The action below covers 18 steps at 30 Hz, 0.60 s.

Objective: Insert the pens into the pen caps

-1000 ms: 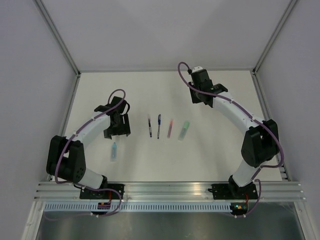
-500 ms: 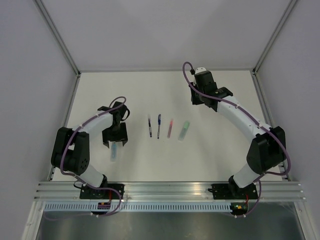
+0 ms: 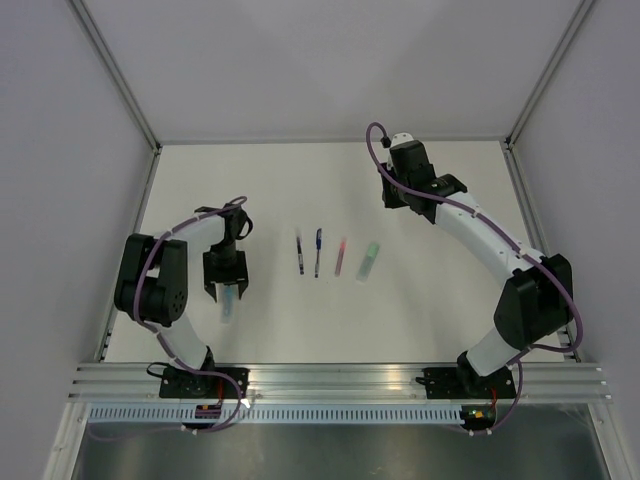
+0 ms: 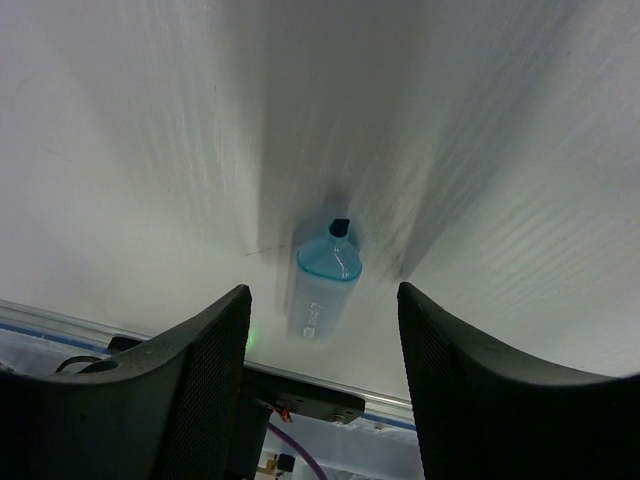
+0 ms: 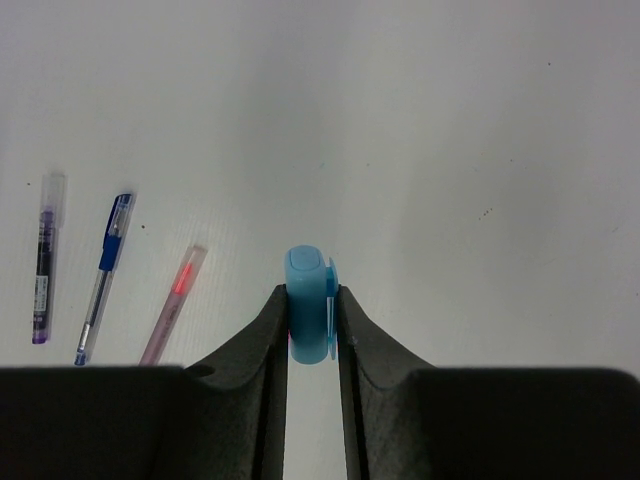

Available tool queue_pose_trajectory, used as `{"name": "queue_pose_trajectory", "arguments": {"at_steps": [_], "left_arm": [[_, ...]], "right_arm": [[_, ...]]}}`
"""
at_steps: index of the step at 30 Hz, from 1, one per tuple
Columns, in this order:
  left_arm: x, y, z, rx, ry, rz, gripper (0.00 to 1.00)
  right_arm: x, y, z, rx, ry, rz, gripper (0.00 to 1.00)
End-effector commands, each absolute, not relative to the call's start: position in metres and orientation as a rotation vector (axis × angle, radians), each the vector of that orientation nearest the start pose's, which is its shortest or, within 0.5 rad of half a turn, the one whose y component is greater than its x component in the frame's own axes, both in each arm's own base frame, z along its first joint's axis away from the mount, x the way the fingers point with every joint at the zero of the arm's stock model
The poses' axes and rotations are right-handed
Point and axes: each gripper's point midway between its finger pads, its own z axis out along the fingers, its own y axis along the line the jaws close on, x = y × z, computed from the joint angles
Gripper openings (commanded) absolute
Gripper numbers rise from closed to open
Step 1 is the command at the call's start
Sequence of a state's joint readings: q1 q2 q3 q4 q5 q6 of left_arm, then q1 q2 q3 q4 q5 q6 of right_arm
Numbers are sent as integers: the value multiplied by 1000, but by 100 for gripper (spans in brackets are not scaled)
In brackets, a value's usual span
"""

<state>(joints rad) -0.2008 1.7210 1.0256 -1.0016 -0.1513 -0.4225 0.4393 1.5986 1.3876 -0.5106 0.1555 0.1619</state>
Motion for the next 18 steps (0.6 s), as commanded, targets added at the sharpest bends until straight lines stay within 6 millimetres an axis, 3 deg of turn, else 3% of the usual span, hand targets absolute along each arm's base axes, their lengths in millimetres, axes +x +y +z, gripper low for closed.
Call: {"name": "queue_pose_trajectory", "arguments": {"at_steps": [1,4,11,18], "left_arm": [[216,-38,14,-258,3245,206,65],[214,-40,0,-237,3272,181,63],[229,-65,-15,-163,3234,-46,34],[287,-107,11,55,3003,-178,27]], "right_arm": [[416,168,197,-215,2241,130,0],[417,166,198,-211,2239,115,0],[413,161,201,-195,2231,104,0],[405,168,203,-182,2220,177,0]]}}
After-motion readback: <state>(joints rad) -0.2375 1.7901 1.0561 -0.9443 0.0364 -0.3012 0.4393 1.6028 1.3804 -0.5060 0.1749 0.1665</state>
